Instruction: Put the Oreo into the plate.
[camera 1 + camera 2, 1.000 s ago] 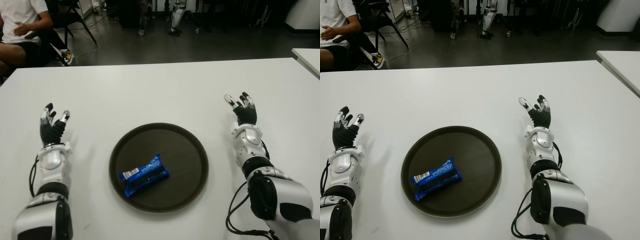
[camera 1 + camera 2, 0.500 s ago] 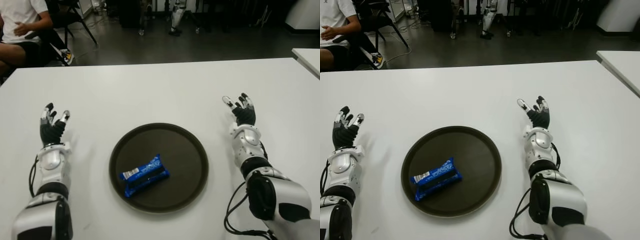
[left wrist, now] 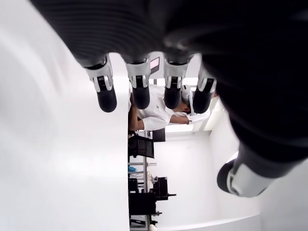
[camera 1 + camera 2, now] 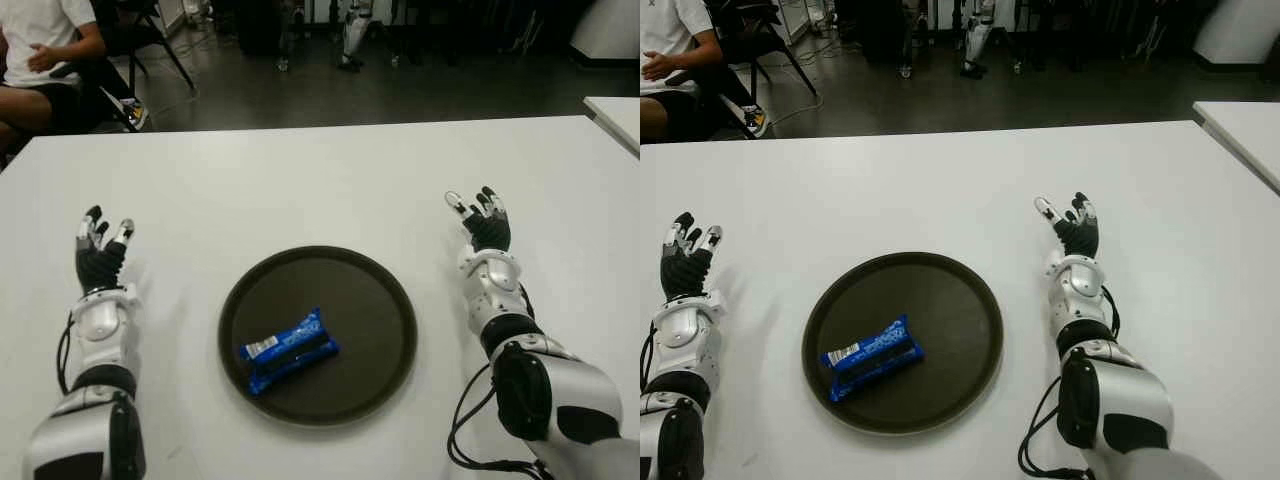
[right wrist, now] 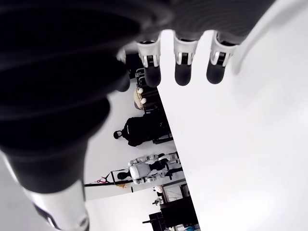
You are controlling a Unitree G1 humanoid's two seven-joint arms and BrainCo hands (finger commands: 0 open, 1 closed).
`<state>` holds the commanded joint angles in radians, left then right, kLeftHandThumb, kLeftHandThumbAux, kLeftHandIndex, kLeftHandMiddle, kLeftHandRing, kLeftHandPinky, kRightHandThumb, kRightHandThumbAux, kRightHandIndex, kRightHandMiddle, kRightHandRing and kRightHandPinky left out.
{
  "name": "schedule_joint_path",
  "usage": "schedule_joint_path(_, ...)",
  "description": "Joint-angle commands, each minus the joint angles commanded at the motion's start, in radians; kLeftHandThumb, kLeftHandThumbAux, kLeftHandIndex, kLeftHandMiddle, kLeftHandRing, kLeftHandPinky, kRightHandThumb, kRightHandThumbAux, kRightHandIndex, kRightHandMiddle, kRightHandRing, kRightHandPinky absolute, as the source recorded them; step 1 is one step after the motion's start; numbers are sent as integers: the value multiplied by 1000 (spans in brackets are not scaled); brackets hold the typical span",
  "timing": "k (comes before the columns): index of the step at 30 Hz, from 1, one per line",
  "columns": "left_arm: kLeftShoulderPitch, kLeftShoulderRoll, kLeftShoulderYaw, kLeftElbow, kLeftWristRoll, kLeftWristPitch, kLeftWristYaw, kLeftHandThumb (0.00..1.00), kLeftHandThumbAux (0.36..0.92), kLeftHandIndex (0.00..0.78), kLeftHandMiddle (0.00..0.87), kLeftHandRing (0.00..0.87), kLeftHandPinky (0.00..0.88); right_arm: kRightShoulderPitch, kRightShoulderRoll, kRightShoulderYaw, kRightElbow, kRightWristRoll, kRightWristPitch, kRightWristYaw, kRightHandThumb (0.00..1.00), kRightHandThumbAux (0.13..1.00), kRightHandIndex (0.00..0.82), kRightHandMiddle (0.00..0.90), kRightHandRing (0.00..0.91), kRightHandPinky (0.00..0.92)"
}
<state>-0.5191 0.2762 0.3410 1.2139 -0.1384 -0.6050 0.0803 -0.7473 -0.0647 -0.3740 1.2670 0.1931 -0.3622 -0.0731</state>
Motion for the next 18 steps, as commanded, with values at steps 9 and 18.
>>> schedule_joint_path(9,0,0,-4,-2,4,6,1,0,637,0,0,0,0,-3,-5,5,1,-6,11,-8,0,802,0,15,26,54)
schedule_joint_path(18,-2,4,-17,-2,18,23,18,0,658,0,0,0,0,-5,-5,2,1,-2,15,-18,0,818,7,23,35,61)
